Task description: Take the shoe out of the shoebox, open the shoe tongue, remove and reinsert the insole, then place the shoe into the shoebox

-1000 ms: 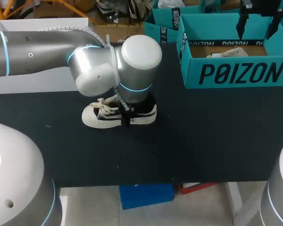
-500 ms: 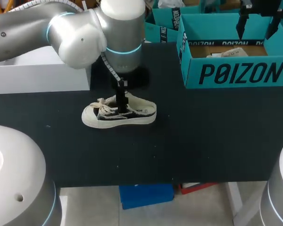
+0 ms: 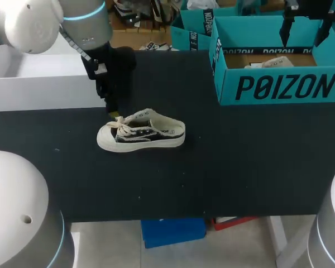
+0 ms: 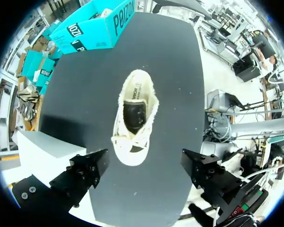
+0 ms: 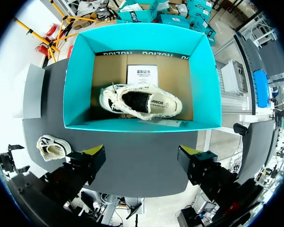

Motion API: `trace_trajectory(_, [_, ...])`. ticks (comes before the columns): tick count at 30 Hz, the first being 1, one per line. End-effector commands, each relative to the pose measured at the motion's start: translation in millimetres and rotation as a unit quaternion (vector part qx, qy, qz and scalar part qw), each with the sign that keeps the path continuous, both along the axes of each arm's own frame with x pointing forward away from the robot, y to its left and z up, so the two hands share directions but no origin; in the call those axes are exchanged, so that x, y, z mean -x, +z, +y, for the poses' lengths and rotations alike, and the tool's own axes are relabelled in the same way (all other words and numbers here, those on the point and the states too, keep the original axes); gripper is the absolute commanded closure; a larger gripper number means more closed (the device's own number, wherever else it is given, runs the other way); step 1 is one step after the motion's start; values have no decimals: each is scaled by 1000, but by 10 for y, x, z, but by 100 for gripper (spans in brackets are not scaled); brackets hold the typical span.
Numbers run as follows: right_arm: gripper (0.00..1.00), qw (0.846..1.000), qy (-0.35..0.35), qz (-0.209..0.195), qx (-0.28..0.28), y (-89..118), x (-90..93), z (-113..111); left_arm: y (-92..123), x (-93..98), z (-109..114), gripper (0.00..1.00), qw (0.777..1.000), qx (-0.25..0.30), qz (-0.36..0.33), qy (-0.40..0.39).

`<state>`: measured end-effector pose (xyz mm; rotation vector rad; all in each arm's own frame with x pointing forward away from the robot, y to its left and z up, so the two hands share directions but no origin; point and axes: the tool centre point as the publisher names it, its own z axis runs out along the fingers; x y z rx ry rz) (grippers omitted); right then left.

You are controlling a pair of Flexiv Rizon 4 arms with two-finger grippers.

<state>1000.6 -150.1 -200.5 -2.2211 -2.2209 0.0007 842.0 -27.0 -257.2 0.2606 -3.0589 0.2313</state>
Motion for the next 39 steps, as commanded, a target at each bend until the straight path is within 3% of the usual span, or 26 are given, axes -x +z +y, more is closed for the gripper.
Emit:
trace_trajectory(1, [0, 1000, 0, 0, 0, 4, 0, 1, -35, 118, 448, 0, 992, 125, -25, -2])
trace_trajectory(12, [0, 1000, 0, 0, 0, 4, 0, 1, -93, 97, 735, 0, 980, 200, 11, 5])
trace_trajectory(39, [0, 1000, 0, 0, 0, 4, 0, 1, -93, 90, 732, 0, 980, 197, 10, -2])
